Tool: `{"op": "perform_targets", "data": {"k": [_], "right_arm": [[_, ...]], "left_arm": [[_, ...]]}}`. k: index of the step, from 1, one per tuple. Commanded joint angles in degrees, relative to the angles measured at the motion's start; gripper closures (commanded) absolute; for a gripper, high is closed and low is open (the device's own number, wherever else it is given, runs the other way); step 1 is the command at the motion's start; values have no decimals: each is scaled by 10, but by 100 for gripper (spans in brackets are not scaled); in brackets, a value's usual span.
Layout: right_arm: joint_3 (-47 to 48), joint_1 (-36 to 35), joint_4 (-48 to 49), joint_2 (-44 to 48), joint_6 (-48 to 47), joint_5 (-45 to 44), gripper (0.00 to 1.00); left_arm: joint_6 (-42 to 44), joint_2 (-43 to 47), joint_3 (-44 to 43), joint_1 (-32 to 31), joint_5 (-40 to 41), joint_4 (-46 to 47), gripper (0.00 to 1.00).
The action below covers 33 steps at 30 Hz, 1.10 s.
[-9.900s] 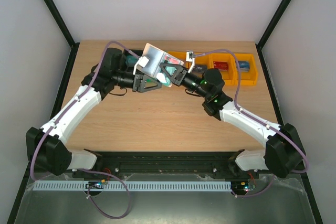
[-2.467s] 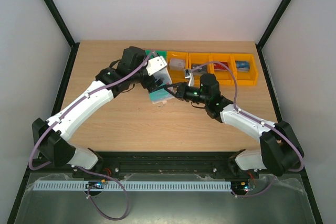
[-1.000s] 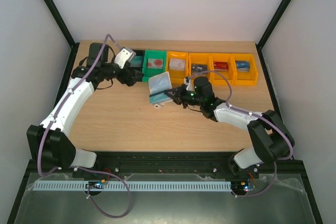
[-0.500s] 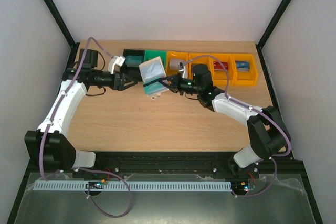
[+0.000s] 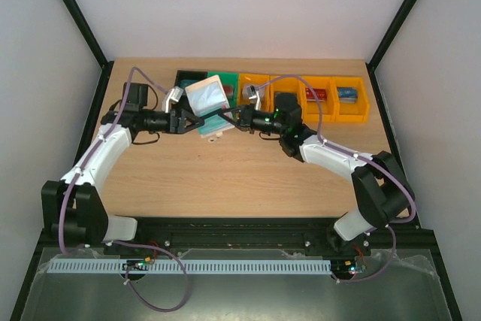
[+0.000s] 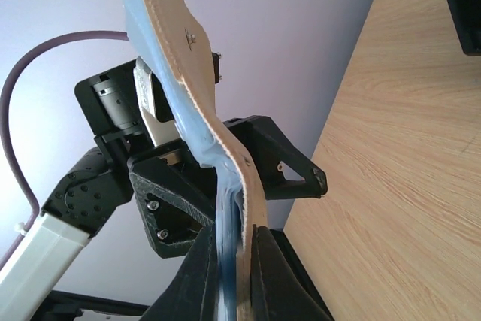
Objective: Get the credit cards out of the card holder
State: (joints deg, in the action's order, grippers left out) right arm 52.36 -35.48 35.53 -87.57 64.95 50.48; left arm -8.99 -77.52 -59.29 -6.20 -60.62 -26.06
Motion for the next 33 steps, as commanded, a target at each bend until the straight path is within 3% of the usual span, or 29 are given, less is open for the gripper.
{"op": "perform_targets", "data": {"k": [1, 5, 7, 11, 12, 18, 23, 25, 28, 33], "right_arm": [[24, -12, 87, -7, 18, 29, 98], [24, -16, 89, -9, 15, 32, 98], [26, -16, 90, -9, 14, 33, 98], [27, -16, 91, -5, 11, 37, 98], [27, -16, 87, -4, 7, 38, 96], [49, -11, -7, 18, -75, 32, 68], [57, 1, -12, 21, -84, 36, 56], [56, 3, -2, 17, -75, 38, 57], [48, 3, 33, 12, -50, 48, 68], [42, 4, 58, 11, -32, 55, 93]], "left_arm": [[-22, 16, 2, -11, -8, 42, 31], [-21, 17, 3, -22, -46, 50, 41], [-19, 19, 4, -26, -64, 51, 55], [-11, 21, 2, -26, -68, 44, 94], [-9, 21, 2, -25, -68, 42, 97], [20, 22, 4, -22, -85, 18, 98], [63, 26, 3, -29, -109, -16, 98], [80, 27, 3, -32, -121, -29, 98], [92, 27, 3, -37, -128, -39, 98], [98, 27, 5, -39, -130, -43, 98]]}}
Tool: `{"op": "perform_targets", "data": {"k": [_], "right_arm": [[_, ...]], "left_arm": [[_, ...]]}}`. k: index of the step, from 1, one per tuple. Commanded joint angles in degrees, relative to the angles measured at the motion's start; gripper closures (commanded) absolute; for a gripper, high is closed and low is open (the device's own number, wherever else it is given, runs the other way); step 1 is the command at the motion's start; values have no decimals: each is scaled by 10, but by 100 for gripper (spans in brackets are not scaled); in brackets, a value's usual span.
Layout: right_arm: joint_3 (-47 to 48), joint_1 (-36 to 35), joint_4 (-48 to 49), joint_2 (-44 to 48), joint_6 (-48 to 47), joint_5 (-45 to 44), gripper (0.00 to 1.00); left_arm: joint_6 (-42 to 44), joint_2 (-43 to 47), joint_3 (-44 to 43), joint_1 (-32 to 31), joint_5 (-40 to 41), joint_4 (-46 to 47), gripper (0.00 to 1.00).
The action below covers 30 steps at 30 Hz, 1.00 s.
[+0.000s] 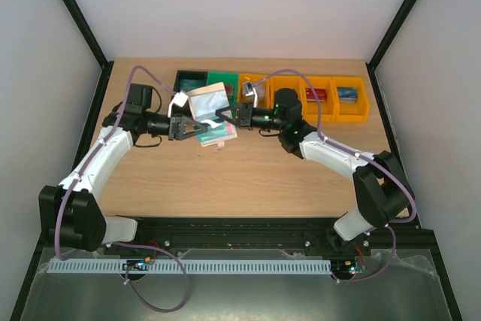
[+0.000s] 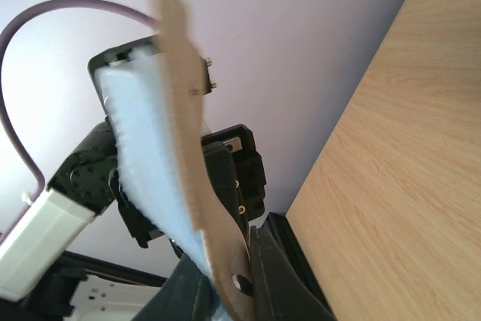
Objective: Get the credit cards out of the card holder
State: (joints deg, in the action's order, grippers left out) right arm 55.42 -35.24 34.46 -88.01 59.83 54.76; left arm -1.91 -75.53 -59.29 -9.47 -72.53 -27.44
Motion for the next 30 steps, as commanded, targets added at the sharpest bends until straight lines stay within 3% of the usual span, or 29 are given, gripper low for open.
{"op": "perform_targets", "data": {"k": [1, 4, 6, 8, 20, 25, 30], "right_arm": [[11, 1, 68, 15, 20, 14, 97], [9, 1, 68, 21, 17, 15, 99], [10, 2, 68, 26, 16, 12, 98], [11, 4, 68, 28, 16, 12, 98], [5, 14, 63, 36, 14, 15, 98], [7, 15, 63, 34, 14, 20, 98], [2, 15, 62, 32, 14, 17, 98]], "left_arm": [[27, 7, 5, -6, -11, -30, 98], [17, 7, 2, -5, -4, -23, 94], [2, 8, 3, 1, 4, -12, 75], [-4, 10, 5, 6, 7, -7, 66], [-6, 17, 7, 28, 15, -6, 58], [-8, 17, 5, 34, 14, -6, 60], [0, 20, 9, 36, -1, -7, 86]]}}
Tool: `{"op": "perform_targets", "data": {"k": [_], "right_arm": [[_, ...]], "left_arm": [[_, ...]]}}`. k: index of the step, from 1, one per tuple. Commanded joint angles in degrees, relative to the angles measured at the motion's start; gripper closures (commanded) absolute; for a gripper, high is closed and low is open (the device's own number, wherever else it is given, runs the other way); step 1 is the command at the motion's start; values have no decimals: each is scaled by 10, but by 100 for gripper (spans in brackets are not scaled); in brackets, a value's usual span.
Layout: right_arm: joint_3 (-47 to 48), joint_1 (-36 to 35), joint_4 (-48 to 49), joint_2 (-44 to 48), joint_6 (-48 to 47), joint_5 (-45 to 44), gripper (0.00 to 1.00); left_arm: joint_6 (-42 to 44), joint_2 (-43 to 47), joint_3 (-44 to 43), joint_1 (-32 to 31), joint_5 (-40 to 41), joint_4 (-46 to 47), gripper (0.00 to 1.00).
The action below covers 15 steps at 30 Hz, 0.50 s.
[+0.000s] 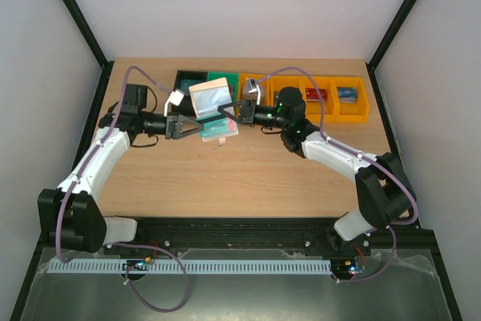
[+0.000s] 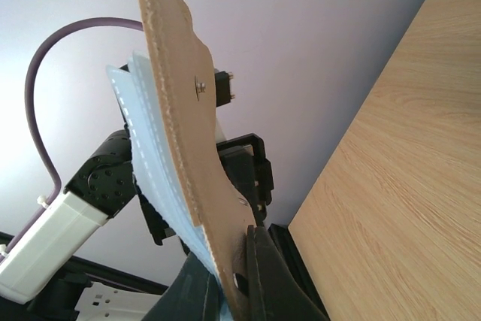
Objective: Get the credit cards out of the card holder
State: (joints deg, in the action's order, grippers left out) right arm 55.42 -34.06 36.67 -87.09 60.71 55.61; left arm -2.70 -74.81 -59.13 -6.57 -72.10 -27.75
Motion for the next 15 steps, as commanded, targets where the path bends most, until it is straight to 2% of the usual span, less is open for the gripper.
{"op": "perform_targets", "data": {"k": [1, 3, 10, 15], "right_arm": [[0, 3, 41, 23, 5, 9, 98], [-1, 3, 39, 24, 2, 9, 98], [0, 21, 12, 39, -16, 12, 98], [11, 26, -49, 46, -53, 9, 98]], "left_arm": [[8, 12, 7, 7, -8, -4, 92], [11, 12, 7, 7, -21, -6, 98], [14, 16, 13, 17, -31, -10, 98], [19, 15, 16, 18, -27, -13, 98]]}}
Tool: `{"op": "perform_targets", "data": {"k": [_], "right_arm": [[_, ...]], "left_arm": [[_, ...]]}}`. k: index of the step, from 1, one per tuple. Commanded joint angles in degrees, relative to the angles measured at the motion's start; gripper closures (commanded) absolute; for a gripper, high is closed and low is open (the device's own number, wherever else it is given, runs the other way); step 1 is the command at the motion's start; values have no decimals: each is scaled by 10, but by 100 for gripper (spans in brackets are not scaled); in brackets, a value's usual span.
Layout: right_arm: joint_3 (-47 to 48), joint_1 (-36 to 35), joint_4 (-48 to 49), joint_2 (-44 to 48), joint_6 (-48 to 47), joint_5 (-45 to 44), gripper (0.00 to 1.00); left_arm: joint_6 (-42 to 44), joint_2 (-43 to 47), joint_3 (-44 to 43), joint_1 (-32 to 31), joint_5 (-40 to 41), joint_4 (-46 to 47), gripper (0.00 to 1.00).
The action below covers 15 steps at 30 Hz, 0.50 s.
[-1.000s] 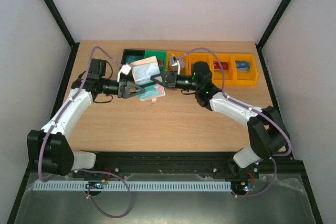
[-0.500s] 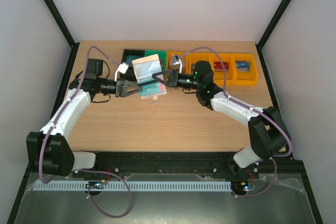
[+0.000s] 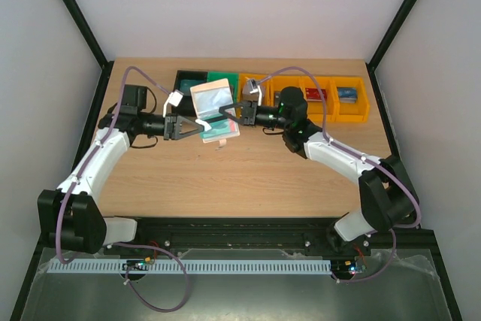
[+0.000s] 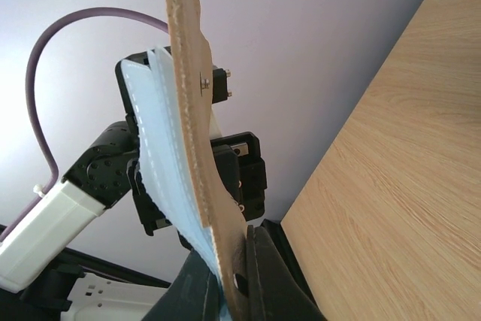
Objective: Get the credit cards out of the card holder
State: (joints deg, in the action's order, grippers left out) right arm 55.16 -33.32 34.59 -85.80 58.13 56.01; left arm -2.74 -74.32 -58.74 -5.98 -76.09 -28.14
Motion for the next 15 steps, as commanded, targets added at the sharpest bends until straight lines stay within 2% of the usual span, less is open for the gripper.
{"op": "perform_targets", "data": {"k": [1, 6, 10, 15], "right_arm": [[14, 19, -32, 34, -29, 6, 97], [8, 16, -5, 25, -7, 13, 93], [7, 8, 11, 21, 0, 15, 85], [-3, 7, 44, 20, 21, 19, 83]], "left_arm": [[20, 10, 12, 12, 14, -8, 98], [21, 11, 15, 5, 13, -8, 98], [27, 11, 16, -10, 7, -12, 98], [36, 10, 13, -11, -1, -21, 98]]}}
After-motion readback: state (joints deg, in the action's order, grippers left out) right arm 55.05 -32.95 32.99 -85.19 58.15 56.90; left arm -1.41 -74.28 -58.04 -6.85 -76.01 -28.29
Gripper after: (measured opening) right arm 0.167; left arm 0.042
